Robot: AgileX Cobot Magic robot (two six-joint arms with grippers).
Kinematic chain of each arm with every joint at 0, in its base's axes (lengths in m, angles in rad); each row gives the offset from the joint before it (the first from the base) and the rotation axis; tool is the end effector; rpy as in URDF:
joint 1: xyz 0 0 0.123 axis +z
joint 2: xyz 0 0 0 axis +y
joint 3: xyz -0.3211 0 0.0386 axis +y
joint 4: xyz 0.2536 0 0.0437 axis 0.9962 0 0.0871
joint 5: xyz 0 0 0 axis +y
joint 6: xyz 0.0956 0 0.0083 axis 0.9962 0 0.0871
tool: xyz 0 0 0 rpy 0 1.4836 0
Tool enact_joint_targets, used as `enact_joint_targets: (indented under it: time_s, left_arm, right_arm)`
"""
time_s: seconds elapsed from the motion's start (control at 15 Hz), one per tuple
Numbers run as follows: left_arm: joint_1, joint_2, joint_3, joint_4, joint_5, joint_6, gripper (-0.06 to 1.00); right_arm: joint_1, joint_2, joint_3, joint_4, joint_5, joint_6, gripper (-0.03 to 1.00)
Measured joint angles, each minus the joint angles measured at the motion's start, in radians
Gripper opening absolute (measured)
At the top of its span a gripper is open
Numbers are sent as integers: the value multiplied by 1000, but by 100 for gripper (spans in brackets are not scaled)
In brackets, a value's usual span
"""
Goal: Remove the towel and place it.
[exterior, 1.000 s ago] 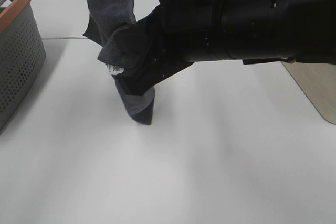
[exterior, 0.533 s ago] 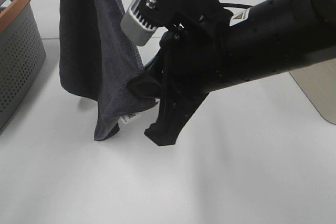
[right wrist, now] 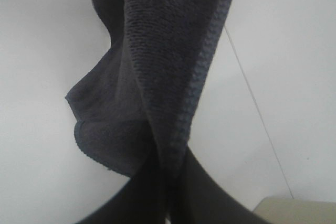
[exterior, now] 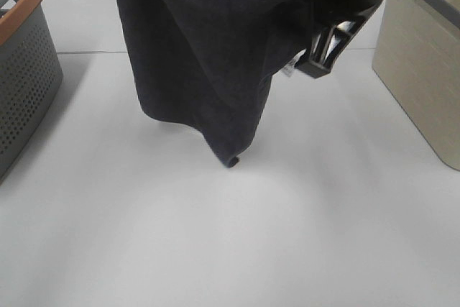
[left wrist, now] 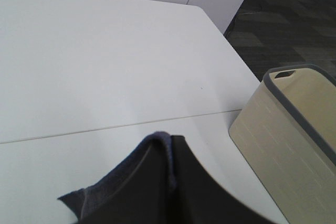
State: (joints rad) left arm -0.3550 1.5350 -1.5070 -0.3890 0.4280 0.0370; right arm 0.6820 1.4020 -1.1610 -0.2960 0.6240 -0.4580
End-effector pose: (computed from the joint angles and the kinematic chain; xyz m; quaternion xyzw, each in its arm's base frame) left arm 0.3427 -0.1432 0.4502 0.0598 0.8131 -0.2514 0.5216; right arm 0.2506 0.1824 0.3630 -0.5572 0.7265 -0.0822 0.3936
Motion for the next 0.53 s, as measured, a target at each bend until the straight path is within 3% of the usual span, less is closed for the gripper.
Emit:
enact_joint_targets:
  time_s: [0.2,0.33,0.53]
  left_arm:
    - [0,3,0,3,-66,-37,0]
    - [0,15,0,3,-115,-45,0]
    - [0,68,0,3,-200,-95,0]
  right_arm:
    - [-147,3,-73,95,6,-185,2]
    - [-232,28,-157,107,1,-271,2]
    - [-292,114,-282,95,-7,-394,2]
